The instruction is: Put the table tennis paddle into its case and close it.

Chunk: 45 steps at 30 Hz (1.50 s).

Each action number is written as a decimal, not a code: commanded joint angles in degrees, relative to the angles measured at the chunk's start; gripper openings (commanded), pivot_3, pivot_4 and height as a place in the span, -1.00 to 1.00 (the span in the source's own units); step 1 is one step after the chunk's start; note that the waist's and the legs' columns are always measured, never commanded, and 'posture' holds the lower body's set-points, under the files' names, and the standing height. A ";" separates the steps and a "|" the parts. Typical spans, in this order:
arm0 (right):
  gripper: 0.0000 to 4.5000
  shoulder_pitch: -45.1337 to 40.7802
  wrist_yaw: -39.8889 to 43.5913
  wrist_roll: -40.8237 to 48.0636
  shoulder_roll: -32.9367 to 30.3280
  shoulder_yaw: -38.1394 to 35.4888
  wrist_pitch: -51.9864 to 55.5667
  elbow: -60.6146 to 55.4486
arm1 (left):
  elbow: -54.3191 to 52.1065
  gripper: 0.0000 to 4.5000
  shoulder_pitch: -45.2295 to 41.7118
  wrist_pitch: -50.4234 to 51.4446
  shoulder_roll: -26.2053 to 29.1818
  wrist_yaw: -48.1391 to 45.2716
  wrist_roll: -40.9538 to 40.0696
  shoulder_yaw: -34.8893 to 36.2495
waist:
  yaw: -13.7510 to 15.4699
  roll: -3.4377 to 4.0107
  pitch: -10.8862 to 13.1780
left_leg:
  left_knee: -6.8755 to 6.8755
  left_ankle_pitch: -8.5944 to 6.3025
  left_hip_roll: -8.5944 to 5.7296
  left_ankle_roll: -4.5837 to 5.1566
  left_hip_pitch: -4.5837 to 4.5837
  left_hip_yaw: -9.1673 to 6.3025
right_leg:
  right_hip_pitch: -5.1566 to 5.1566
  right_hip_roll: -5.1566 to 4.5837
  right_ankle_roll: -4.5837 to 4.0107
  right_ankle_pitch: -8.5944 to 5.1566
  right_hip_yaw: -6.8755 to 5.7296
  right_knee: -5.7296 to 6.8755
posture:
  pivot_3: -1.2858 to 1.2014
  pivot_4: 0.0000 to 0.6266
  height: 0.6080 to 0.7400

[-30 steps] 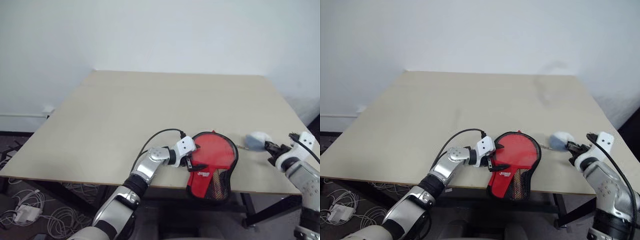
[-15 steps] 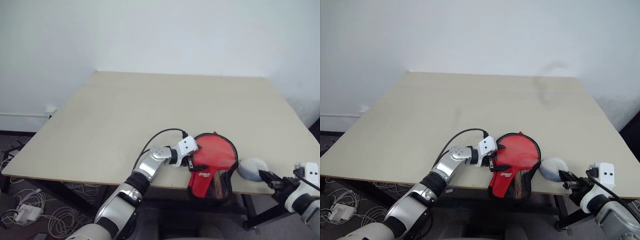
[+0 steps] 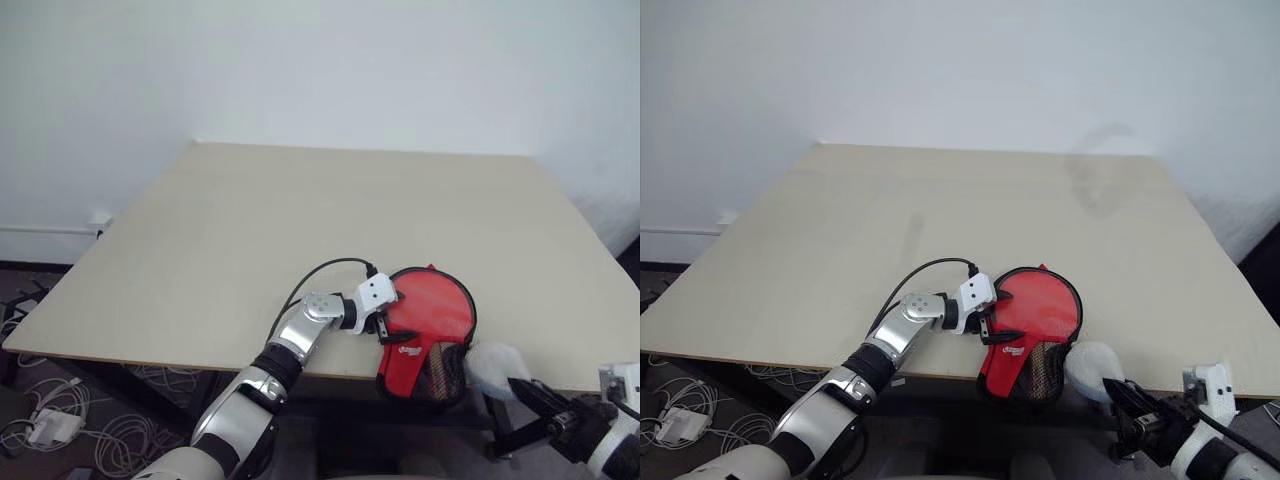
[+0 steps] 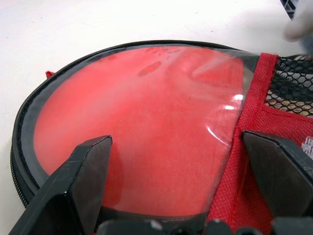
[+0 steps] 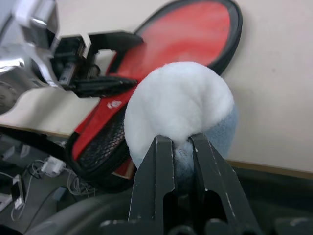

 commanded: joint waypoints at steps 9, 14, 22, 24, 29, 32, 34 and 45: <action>-0.99 9.09 9.83 0.97 -3.54 -0.54 -3.18 -2.76 | 6.42 1.00 0.45 2.04 2.07 2.34 4.65 -0.76 | 0.07 -0.08 -0.02 | -0.05 -0.04 -0.04 0.06 -0.02 0.01 | 0.01 -0.34 0.00 0.00 -0.24 -0.04 | 0.03 -1.00 1.00; -0.99 13.31 11.69 0.40 -3.48 0.32 -4.21 -4.42 | 6.43 1.00 0.62 1.81 2.22 2.15 4.65 -0.78 | 0.05 -0.09 -0.02 | -0.12 -0.06 -0.06 0.07 -0.01 0.04 | 0.00 -1.05 0.01 -0.01 -1.12 -0.11 | 0.03 -1.00 1.00; -0.99 21.05 15.34 -2.37 -3.66 2.59 -6.82 -7.29 | 7.31 1.00 0.10 1.57 2.17 2.42 4.74 -0.64 | 0.05 -0.11 0.00 | -0.27 -0.07 -0.05 0.08 0.02 0.02 | -0.03 -1.60 0.02 -0.01 -1.57 -0.19 | 0.03 -1.00 1.00; -0.99 22.63 16.20 -3.38 -3.83 3.33 -7.64 -8.53 | 7.61 1.00 -0.08 1.41 2.01 2.52 4.72 -0.63 | 0.07 -0.08 0.00 | -0.29 -0.08 -0.05 0.09 0.01 0.03 | -0.03 -2.03 0.02 -0.01 -2.15 -0.29 | 0.03 -1.00 1.00; -0.99 24.79 15.88 -2.87 -4.56 3.89 -8.85 -12.74 | 8.30 1.00 -0.47 0.93 1.74 2.67 4.76 -0.68 | 0.09 -0.03 0.00 | -0.46 -0.09 0.13 0.09 -0.02 0.01 | 0.03 -2.25 0.02 -0.01 -2.76 -0.74 | 0.03 -1.00 1.00; -0.99 22.77 13.83 -0.46 -4.36 2.90 -9.69 -13.21 | 8.64 1.00 -0.68 0.73 1.62 2.67 4.71 -0.64 | 0.19 -0.11 0.01 | -0.49 -0.09 0.32 0.09 -0.07 0.07 | 0.06 -2.31 0.02 -0.01 -3.15 -1.06 | 0.03 -1.00 1.00; -0.99 20.17 11.28 3.30 -4.32 1.89 -10.12 -13.28 | 8.75 1.00 -0.76 0.64 1.57 2.70 4.73 -0.65 | 0.26 -0.13 0.02 | -0.48 -0.09 0.33 0.10 -0.07 0.13 | 0.05 -2.54 0.02 -0.01 -3.36 -1.09 | 0.03 -1.00 1.00; -0.99 2.82 -2.11 7.37 -4.07 11.87 -8.07 -7.30 | 8.26 1.00 -0.36 0.29 1.80 2.60 4.95 -0.91 | 0.74 -0.18 0.01 | -0.43 -0.09 0.41 0.11 0.01 0.35 | 0.04 -2.95 0.01 0.02 -4.26 -1.16 | 0.03 -1.00 1.00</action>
